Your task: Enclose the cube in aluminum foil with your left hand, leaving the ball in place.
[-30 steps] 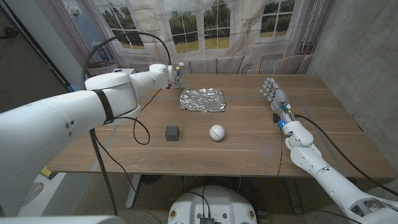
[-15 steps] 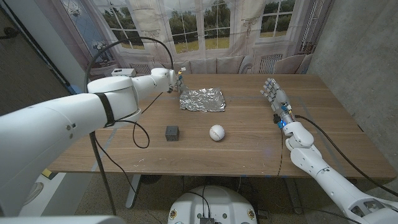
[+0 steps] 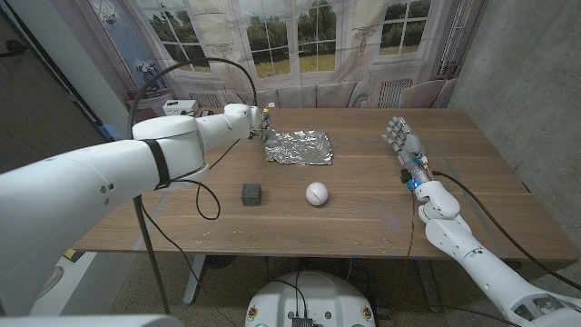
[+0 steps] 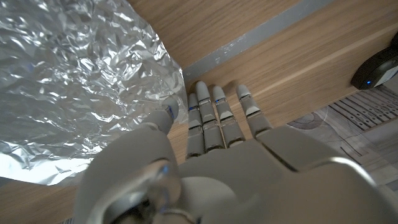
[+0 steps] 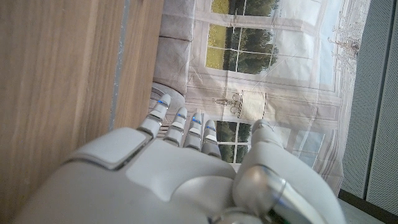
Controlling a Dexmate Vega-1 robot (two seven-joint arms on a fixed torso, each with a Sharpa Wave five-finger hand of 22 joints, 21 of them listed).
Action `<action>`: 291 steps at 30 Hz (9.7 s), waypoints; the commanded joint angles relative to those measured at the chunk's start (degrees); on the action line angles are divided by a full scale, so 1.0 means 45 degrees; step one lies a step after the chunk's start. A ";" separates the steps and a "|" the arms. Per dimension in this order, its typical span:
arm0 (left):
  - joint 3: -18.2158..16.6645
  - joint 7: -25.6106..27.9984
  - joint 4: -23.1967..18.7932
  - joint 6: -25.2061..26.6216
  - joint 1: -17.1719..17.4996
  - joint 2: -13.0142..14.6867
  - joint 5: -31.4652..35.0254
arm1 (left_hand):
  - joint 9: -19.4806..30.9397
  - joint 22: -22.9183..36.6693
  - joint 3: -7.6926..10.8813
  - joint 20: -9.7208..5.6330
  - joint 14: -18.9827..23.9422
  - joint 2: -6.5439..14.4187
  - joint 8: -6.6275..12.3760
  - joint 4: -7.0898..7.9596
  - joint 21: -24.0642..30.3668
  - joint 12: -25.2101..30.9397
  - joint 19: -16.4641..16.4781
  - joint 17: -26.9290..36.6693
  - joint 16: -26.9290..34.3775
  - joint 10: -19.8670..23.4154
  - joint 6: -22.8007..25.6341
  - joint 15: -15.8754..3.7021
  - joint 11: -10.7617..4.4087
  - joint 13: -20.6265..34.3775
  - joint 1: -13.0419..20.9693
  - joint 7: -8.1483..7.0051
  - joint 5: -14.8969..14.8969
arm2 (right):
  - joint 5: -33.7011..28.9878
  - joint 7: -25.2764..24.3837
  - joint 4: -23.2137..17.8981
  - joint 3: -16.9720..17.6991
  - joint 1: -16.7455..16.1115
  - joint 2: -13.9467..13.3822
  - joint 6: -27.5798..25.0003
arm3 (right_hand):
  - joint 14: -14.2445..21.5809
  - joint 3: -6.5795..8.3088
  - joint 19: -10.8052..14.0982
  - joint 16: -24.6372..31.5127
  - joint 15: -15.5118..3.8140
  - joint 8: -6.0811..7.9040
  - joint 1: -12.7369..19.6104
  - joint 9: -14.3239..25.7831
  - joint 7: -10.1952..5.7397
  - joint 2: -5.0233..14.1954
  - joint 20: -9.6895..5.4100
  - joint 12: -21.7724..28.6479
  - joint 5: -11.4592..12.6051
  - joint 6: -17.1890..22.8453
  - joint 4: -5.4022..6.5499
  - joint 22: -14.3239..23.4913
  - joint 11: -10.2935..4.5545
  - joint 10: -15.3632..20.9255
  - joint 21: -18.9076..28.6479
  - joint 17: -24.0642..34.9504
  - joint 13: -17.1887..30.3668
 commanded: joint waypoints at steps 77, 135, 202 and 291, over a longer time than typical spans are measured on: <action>-0.3750 0.3848 -0.6912 0.9246 0.1837 0.0410 -0.1054 | 0.3075 0.0247 -0.2911 0.0425 -0.0240 -0.2211 -0.1494 0.1775 0.3959 0.2583 -0.1479 0.2263 -0.0133 -0.2743 -0.0813 0.0972 0.0767 0.3199 -0.2049 -0.0460 0.0474 | 0.0516 -0.0454 -0.0899 0.0770 -0.1937 0.0521 0.1834 | 0.0814 -0.0013 0.0668 0.0287 0.0233 0.0102 -0.0722 0.0019 -0.0019 0.0061 -0.0038 0.0109 0.0065 0.0561 0.0516 0.0040 0.0338 0.0664 -0.0011 0.0144 0.0004; -0.3971 -0.2052 -1.3880 0.6593 0.3210 0.3946 0.1147 | -0.0122 -0.0750 -0.4805 0.0606 -0.6859 -0.4055 -0.1640 0.0939 0.1130 -0.4113 -0.3597 -0.1444 -0.2729 -0.9175 -1.0220 0.2272 0.0788 -0.1193 -0.4128 -0.3388 0.0172 | -0.6351 -0.7314 -0.9061 0.2457 -0.7708 -0.2199 -0.3566 | 0.0059 -0.0017 0.0190 -0.0244 0.0367 -0.0077 -0.0091 0.0034 -0.0337 -0.0772 0.0790 -0.0162 0.0059 0.0166 -0.0333 0.0022 0.0196 0.0055 -0.0561 -0.0091 0.0002; -0.0193 -0.4969 -0.9650 0.7406 0.1598 0.0965 0.5135 | -0.0045 -0.0739 -0.4528 0.0610 -0.5685 -0.2974 -0.0983 0.0036 0.0927 -0.3570 -0.0786 -0.1506 -0.2312 -0.8666 -0.9958 0.2023 0.0674 -0.1802 -0.1826 -0.3234 0.0500 | -0.6219 -0.6885 -0.8336 0.2421 -0.7556 -0.1692 -0.2830 | 0.0373 -0.0035 0.0388 -0.0089 0.0333 0.0004 -0.0508 0.0037 -0.0373 -0.0500 0.0661 -0.0024 0.0096 0.0264 -0.0080 0.0028 0.0236 0.0339 -0.0649 -0.0004 0.0006; -0.0413 -0.7989 -1.7561 1.0495 0.2399 0.4584 0.9889 | 0.0307 -0.0832 -0.2275 -0.0892 0.0206 -0.1113 0.0666 -0.0354 0.0768 -0.1586 0.6254 -0.1339 -0.1627 -0.1986 -0.0577 -0.0624 -0.0288 -0.1552 0.2495 -0.1186 -0.0242 | -0.6681 -0.7047 -0.9107 0.2594 -0.7914 -0.1571 -0.2847 | 0.0627 -0.0019 0.0542 -0.0076 0.0362 0.0032 -0.0774 0.0032 -0.0367 -0.0396 0.0610 -0.0009 0.0138 0.0439 0.0033 0.0035 0.0279 0.0535 -0.0793 -0.0016 0.0005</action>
